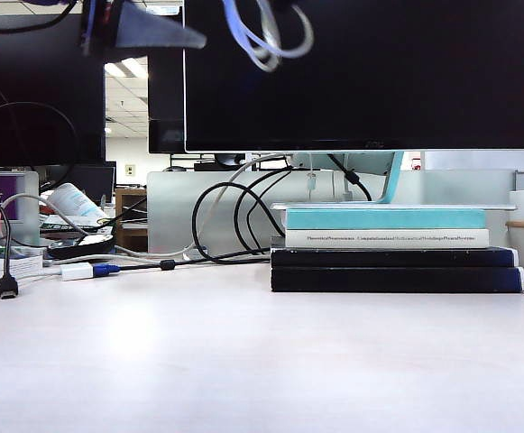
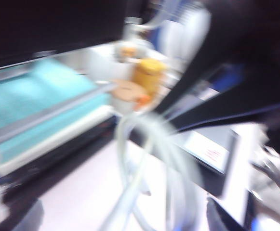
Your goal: Unfold the white charging cable into a straight cable.
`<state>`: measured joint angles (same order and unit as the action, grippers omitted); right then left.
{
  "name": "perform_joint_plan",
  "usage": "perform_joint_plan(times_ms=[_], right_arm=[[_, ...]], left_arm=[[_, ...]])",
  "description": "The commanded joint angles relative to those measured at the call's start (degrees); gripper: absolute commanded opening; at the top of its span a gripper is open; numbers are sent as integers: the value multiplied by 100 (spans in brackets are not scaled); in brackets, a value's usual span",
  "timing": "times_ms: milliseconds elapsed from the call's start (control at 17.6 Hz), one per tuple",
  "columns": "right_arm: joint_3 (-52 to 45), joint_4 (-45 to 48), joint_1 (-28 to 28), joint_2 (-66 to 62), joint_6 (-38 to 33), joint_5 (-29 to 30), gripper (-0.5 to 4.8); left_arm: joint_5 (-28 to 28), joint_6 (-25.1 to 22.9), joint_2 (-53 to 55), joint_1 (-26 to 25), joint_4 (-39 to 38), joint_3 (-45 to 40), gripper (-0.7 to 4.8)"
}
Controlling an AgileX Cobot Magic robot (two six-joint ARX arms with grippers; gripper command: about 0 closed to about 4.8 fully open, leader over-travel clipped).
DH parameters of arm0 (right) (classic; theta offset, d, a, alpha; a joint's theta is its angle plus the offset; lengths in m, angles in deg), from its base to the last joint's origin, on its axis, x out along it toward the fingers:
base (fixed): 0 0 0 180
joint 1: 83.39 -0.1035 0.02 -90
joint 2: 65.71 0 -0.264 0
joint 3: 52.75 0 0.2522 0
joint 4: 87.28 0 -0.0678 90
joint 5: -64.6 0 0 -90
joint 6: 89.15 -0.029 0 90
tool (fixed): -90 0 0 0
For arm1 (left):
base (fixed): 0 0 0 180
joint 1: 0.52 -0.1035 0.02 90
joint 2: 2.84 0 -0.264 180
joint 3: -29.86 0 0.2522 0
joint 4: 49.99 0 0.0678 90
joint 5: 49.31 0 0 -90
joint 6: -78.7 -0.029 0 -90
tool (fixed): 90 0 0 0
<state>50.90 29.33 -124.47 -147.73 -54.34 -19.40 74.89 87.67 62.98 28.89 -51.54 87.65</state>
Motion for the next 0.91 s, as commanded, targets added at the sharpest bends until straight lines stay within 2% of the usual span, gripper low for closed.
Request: perform_joint_plan(times_ms=[57,228,399,569,797,911], right_arm=[[26,713,-4,7,-181,-382,-1],[26,802,-9,-59,-275,-483,-1],[26,931,-31,-195,-487,-483,-1],[26,1115,-42,-262,-479,-476,-1],[28,1137,-35,-260,-483,-612,-1],[28,1137,-44,-260,-483,-627,-1]], left_arm=[[-603,114,-20,9,105,26,479],[-1263,107,-17,9,398,28,479],[-1502,-13,-13,251,815,28,479],[-1958,-308,11,658,719,28,479],[-2507,-310,48,673,522,26,479],[-2524,-319,50,673,579,28,479]])
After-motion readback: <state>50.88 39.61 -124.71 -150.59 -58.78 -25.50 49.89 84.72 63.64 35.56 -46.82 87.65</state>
